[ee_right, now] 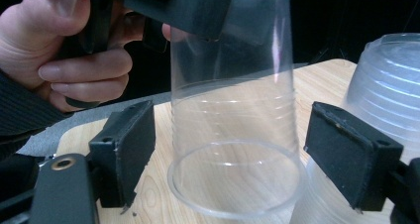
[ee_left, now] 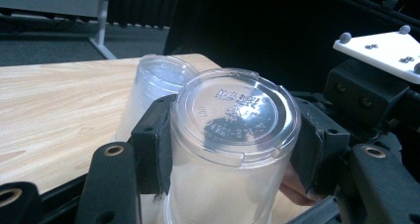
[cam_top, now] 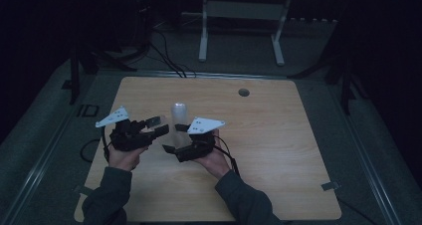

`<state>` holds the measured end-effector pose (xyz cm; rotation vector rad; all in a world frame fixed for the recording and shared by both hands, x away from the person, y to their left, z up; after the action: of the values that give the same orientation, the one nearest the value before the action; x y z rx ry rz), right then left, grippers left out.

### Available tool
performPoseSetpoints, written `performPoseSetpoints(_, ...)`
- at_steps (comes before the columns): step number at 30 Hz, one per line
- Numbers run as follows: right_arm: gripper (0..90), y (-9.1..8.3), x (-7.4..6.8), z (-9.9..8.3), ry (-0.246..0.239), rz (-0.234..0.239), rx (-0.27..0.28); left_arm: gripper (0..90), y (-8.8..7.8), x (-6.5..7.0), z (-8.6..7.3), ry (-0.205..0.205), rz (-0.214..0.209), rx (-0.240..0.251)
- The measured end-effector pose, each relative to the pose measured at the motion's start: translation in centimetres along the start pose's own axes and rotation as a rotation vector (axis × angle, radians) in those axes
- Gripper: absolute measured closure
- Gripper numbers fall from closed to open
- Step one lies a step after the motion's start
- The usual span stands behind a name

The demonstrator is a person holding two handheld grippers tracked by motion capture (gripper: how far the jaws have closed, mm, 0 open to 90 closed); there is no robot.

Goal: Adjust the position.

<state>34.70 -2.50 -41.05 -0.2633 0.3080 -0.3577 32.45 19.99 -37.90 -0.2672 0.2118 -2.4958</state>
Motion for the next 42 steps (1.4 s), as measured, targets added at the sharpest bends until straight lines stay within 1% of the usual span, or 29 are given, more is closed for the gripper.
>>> performPoseSetpoints(6,17.7,0.3,0.0,-0.1,-0.001,-0.005,-0.009,41.9,0.2,0.2,0.1,0.003,-0.011,0.005)
performPoseSetpoints(9,17.7,0.5,0.0,-0.1,0.002,-0.003,-0.011,41.9,0.3,0.2,0.2,-0.003,-0.019,0.014)
performPoseSetpoints(16,19.2,0.6,-0.1,-0.2,-0.008,-0.009,-0.018,41.9,0.5,0.3,0.0,-0.021,-0.039,0.032)
performPoseSetpoints(18,20.7,0.6,-0.1,-0.2,-0.014,-0.014,-0.019,41.8,0.6,0.3,0.0,-0.018,-0.04,0.032)
performPoseSetpoints(23,27.9,0.5,-0.2,-0.3,-0.031,-0.025,-0.02,40.4,0.5,0.3,0.0,-0.02,-0.048,0.03)
performPoseSetpoints(28,29.2,0.5,-0.3,-0.3,-0.037,-0.022,-0.022,36.5,0.5,0.2,-0.1,-0.024,-0.061,0.029)
performPoseSetpoints(29,29.3,0.5,-0.3,-0.3,-0.038,-0.023,-0.022,34.4,0.5,0.2,-0.1,-0.025,-0.059,0.028)
performPoseSetpoints(31,29.3,0.5,-0.3,-0.3,-0.038,-0.022,-0.024,29.5,0.5,0.2,-0.1,-0.022,-0.056,0.023)
performPoseSetpoints(32,29.4,0.5,-0.3,-0.3,-0.042,-0.025,-0.027,29.5,0.4,0.2,-0.1,-0.018,-0.051,0.025)
performPoseSetpoints(33,30.0,0.5,-0.3,-0.3,-0.041,-0.026,-0.032,26.9,0.3,0.2,0.0,-0.014,-0.048,0.029)
performPoseSetpoints(35,30.0,0.5,-0.2,-0.4,-0.042,-0.028,-0.035,26.5,0.2,0.2,0.0,-0.009,-0.047,0.031)
performPoseSetpoints(36,30.0,0.5,-0.2,-0.4,-0.045,-0.031,-0.036,26.5,-0.1,0.2,0.1,0.004,-0.037,0.034)
performPoseSetpoints(41,30.1,0.3,0.0,-0.3,-0.049,-0.046,-0.043,26.8,-0.6,0.1,0.4,0.03,-0.023,0.034)
performPoseSetpoints(42,30.1,0.3,0.0,-0.3,-0.049,-0.046,-0.043,26.8,-0.6,0.1,0.4,0.03,-0.023,0.034)
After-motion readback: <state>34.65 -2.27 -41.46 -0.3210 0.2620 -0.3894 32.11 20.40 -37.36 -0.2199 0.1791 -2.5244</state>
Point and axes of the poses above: each handheld gripper's, and its own axes: y roughly forward along the jaws, z roughly out of its top, x roughly to its right, the point moved 1 cm from there along y, roughly forward along the jaws, and after that the axes turned 12 degrees about y, right-handed, at the moved point
